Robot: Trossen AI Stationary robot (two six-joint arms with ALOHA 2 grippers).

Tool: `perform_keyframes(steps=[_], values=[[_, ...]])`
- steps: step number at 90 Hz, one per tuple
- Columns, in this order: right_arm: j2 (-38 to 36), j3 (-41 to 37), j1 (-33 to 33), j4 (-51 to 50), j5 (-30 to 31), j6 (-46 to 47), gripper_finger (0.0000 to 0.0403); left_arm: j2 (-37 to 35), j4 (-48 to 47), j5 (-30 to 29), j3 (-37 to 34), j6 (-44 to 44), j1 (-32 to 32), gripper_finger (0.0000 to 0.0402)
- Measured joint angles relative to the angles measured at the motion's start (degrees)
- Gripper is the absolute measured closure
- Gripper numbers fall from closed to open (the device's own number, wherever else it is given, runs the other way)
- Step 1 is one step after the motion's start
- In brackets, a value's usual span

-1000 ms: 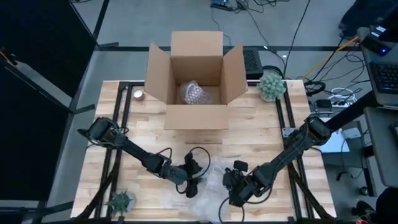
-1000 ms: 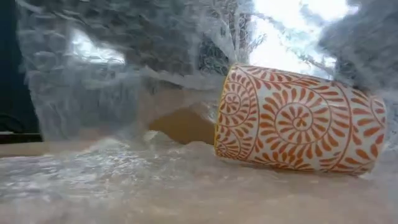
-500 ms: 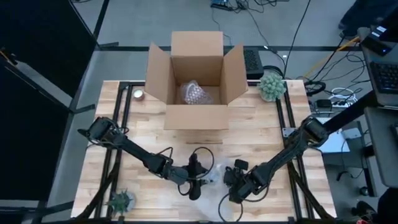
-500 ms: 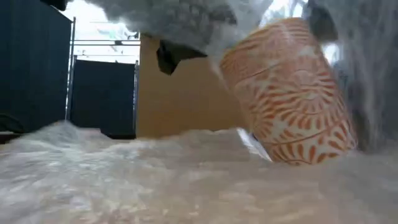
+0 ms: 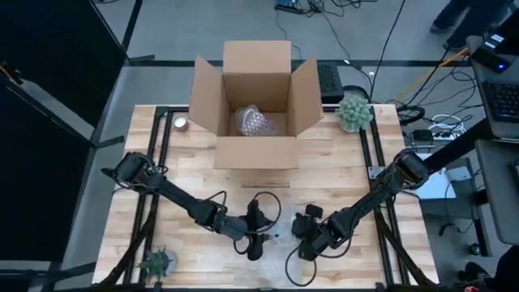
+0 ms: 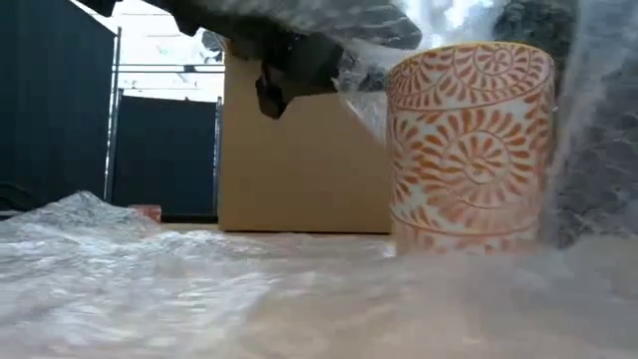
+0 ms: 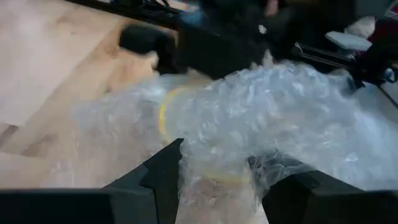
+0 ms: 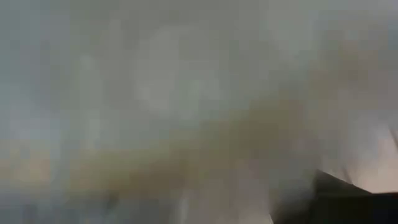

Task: Wrap mug
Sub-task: Wrap the yellow mug with the bubble wrap

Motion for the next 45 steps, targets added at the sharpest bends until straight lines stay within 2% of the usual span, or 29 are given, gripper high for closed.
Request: perform_keyframes(steps=[9,18,28,45], values=[[-3.7,3.0,1.0,-7.5,-2.0,-0.4,0.0232,0.0,0.1,0.0,0.0,0.0,0.1,0.0238],[-7.0,4.7,1.3,-10.9,0.7,-2.2,0.0232,0.0,-0.1,0.0,0.0,0.1,0.1,0.0238],[-10.3,6.7,0.8,-14.1,0.7,-3.7,0.0232,0.0,0.0,0.0,0.0,0.2,0.1,0.0238],[-14.3,8.8,1.1,-6.9,5.6,-10.2,0.0232,0.0,0.0,-0.1,0.0,0.2,0.1,0.0238]])
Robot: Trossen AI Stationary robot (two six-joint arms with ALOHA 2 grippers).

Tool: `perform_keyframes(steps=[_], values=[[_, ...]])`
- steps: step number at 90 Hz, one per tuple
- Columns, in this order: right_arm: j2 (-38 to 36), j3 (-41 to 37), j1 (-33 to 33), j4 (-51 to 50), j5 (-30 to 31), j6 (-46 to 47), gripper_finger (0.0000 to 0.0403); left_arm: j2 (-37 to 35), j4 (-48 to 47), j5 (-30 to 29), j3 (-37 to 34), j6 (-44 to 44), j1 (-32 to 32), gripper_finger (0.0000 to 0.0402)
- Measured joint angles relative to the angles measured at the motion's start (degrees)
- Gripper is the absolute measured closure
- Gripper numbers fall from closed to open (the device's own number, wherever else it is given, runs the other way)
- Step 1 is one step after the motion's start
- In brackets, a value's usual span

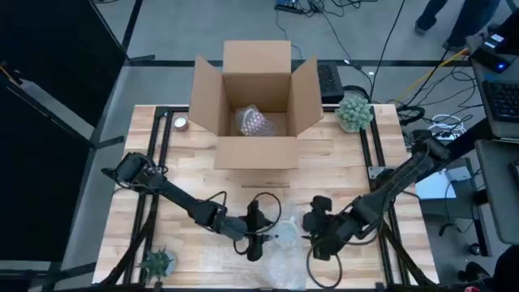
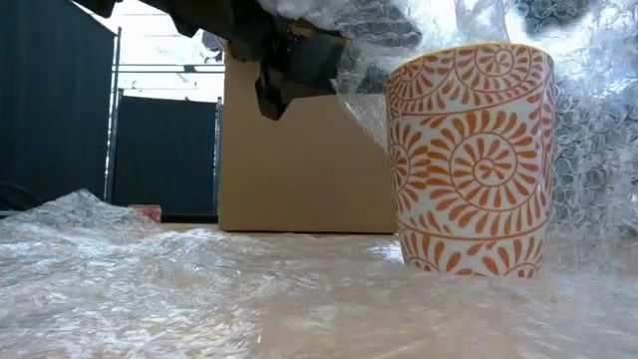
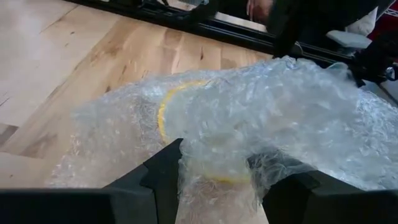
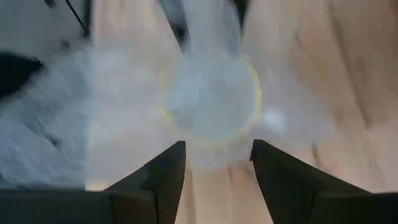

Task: Wrap mug
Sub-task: Wrap the yellow mug with the bubble wrap

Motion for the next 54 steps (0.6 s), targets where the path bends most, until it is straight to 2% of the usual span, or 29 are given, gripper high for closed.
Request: perform_keyframes(steps=[13,24,54], values=[[2.5,0.0,-1.7,5.5,-1.0,-1.9,0.0238,0.0,0.0,-0.1,0.0,0.0,0.0,0.0238],[5.9,0.0,-4.0,5.9,-2.1,-2.5,0.0258,0.0,0.1,-0.2,0.0,0.0,0.0,0.0238],[19.0,9.9,-9.5,-3.8,-10.1,-5.9,0.0327,0.0,0.0,-0.2,0.0,0.0,0.0,0.0238]])
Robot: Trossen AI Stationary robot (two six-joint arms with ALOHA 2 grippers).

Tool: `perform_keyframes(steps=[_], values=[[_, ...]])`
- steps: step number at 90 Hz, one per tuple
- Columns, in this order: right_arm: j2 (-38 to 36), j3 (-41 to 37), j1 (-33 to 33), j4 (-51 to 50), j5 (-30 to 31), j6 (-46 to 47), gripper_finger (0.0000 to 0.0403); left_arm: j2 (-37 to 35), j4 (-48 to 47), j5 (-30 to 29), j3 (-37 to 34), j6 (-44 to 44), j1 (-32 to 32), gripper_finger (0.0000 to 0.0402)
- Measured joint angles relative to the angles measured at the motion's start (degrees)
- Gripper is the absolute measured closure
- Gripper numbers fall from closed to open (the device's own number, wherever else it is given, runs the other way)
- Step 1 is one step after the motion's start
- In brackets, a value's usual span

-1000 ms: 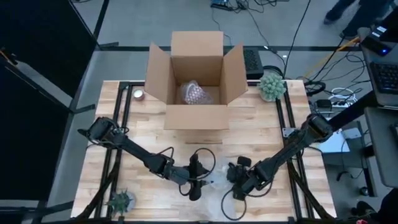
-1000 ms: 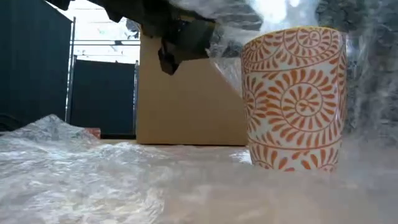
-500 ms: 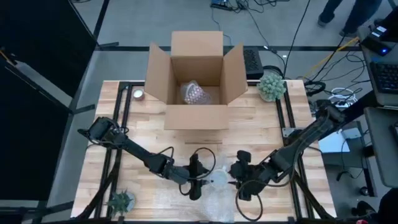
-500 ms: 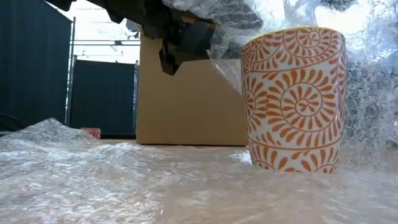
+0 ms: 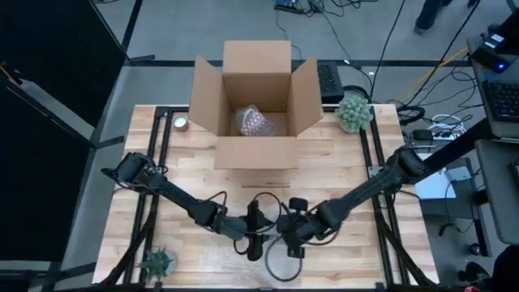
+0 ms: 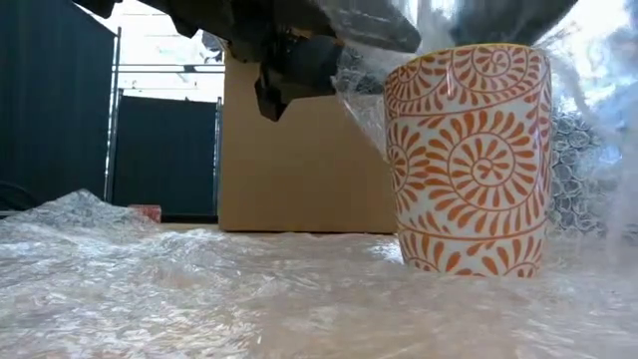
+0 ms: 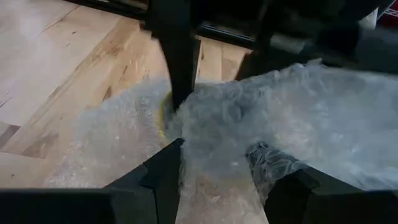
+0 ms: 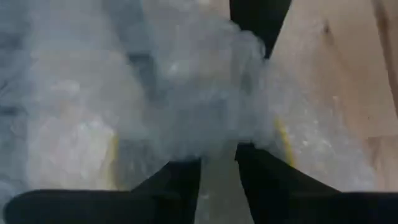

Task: Wrap mug
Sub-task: Wrap the yellow mug with the bubble wrap

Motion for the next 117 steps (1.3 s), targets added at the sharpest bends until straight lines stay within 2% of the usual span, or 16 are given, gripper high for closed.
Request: perform_keyframes(steps=[19,32,48,54,63,69,76,88,97,117], values=[[4.3,1.0,-1.4,-0.2,-3.0,-0.6,0.0357,-0.2,0.0,-0.1,0.0,-0.3,-0.1,0.0238],[4.3,1.0,-1.2,0.8,-3.3,-0.6,0.0362,-1.7,-1.5,2.3,-0.1,-1.1,-0.6,0.0238],[4.2,0.8,-0.9,1.4,-3.6,-0.7,0.0362,-6.3,-12.6,3.2,0.0,-6.2,-2.5,0.0238],[4.2,0.8,-0.9,1.5,-3.6,-1.0,0.0362,-8.6,-17.5,1.2,0.0,-6.5,-3.6,0.0238],[4.2,0.8,-0.9,1.6,-3.6,-1.0,0.0362,-9.0,-19.8,-6.7,-0.1,-6.0,-4.5,0.0238],[4.2,0.8,-0.9,1.8,-3.6,-1.1,0.0362,-8.0,-17.2,-10.7,-0.5,-3.7,-4.3,0.0238],[4.2,0.8,-0.9,2.1,-3.7,-1.1,0.0362,-6.2,-10.4,-10.8,-0.4,-0.3,-2.9,0.0238],[4.1,0.7,-0.9,2.0,-3.8,-1.4,0.0362,-3.6,-1.9,-6.9,-0.4,3.5,-0.6,0.0238],[4.1,0.7,-0.8,2.3,-3.9,-1.7,0.0362,-2.2,0.5,-2.9,-0.4,4.2,0.8,0.0238],[4.2,0.7,-0.9,3.3,-3.8,-2.1,0.0362,2.0,3.6,-2.0,-0.3,3.9,2.4,0.0238]])
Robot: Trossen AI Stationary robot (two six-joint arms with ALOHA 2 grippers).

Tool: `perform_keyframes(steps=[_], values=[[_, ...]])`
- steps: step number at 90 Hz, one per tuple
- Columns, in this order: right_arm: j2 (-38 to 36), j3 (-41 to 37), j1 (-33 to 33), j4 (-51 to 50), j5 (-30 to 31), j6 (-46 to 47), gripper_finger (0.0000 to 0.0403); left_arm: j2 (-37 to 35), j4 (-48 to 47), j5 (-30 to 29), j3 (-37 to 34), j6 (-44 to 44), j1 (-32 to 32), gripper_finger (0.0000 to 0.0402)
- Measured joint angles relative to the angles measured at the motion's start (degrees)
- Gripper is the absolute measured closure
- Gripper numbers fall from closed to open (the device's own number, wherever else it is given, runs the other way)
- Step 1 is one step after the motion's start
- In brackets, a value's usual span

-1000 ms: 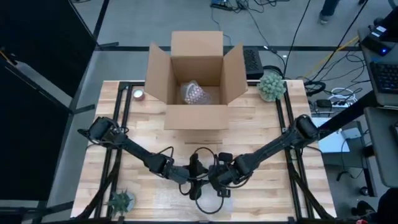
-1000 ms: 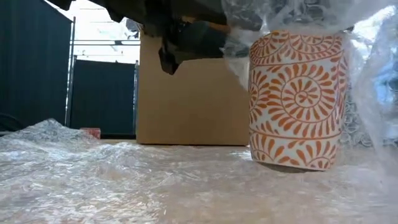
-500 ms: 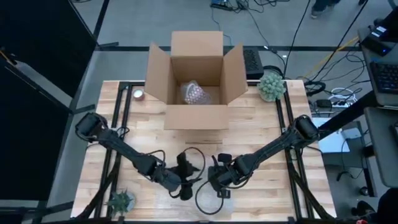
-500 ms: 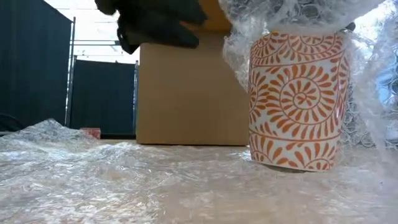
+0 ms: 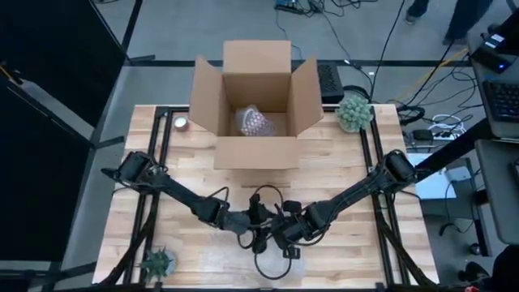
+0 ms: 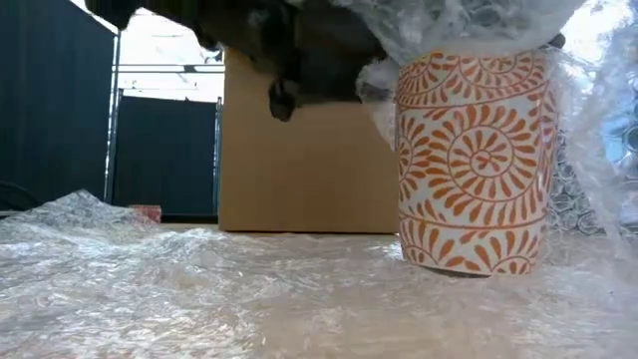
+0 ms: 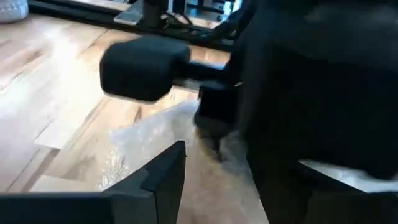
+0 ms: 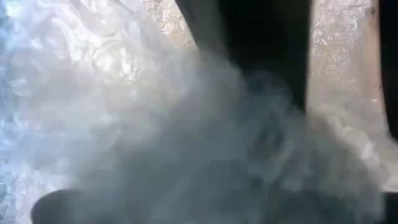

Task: Wrap mug
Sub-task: Wrap the yellow mug with the bubble wrap

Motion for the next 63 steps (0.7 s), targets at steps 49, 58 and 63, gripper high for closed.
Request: perform_keyframes(steps=[49,58,63], values=[[-10.6,-0.1,0.5,-5.6,-0.2,0.1,0.0362,1.5,0.0,1.9,0.1,0.0,0.2,0.0238],[-14.2,0.0,0.4,-6.8,-0.1,0.2,0.0362,1.5,0.2,1.9,0.1,0.1,0.2,0.0238],[-15.5,-0.1,0.5,-5.5,0.5,0.9,0.0362,1.5,0.2,1.9,0.1,0.0,0.2,0.0238]])
